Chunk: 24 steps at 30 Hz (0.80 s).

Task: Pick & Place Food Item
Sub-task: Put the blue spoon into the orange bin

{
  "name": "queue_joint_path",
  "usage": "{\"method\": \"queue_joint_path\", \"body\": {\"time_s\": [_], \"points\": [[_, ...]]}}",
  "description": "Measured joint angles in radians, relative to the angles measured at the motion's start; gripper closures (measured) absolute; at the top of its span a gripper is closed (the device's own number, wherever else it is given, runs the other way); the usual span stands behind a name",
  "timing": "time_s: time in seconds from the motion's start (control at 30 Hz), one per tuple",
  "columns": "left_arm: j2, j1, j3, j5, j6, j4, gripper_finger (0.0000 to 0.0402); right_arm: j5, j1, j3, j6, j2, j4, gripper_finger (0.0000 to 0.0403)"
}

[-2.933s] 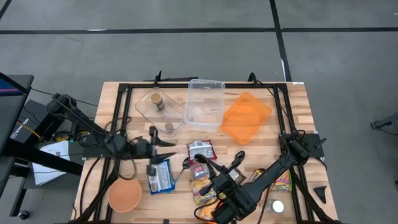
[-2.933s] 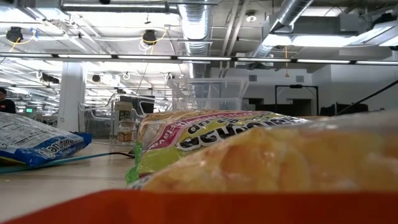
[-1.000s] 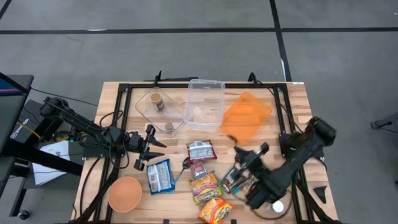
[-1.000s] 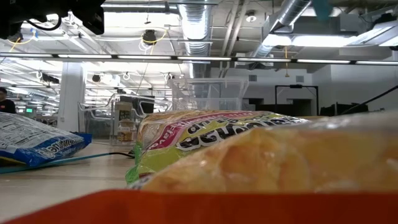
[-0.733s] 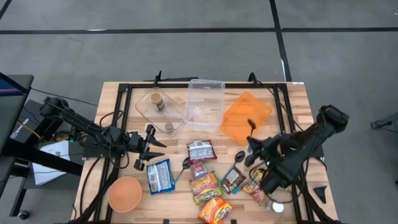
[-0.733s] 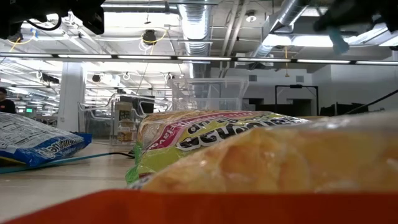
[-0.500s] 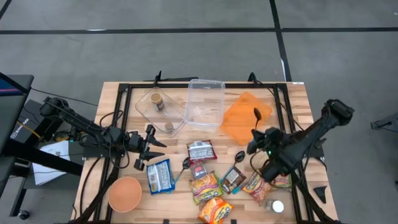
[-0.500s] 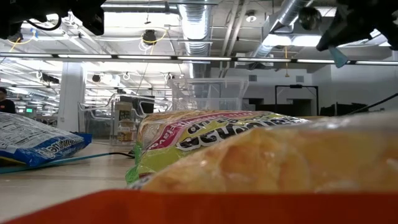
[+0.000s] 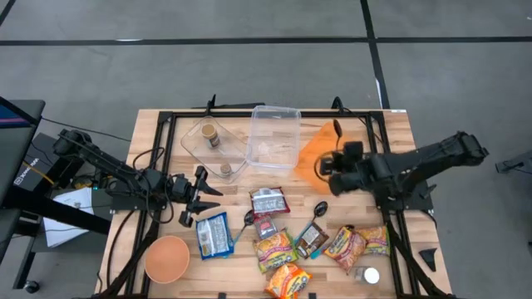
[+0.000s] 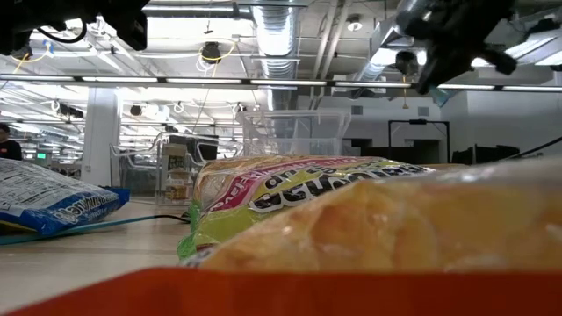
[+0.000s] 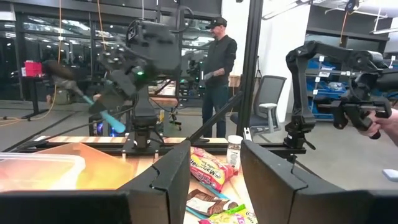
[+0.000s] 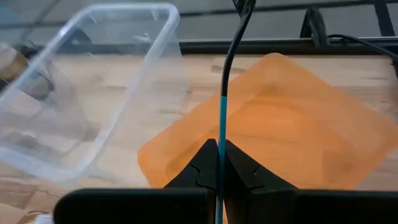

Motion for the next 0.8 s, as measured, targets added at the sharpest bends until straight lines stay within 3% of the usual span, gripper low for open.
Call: {"method": "queue_joint_path", "body": {"time_s": [0.33, 0.8], "points": [[0.0, 0.0, 0.0, 0.001, -0.014, -0.002, 0.0266, -0.216, -0.294, 0.0, -0.223, 0.038, 0.035, 0.0402], [0.0, 0.0, 0.0, 0.005, -0.036, -0.018, 0.0266, -0.397, -0.481, 0.0, -0.337, 0.221, 0.143, 0.0401]]}}
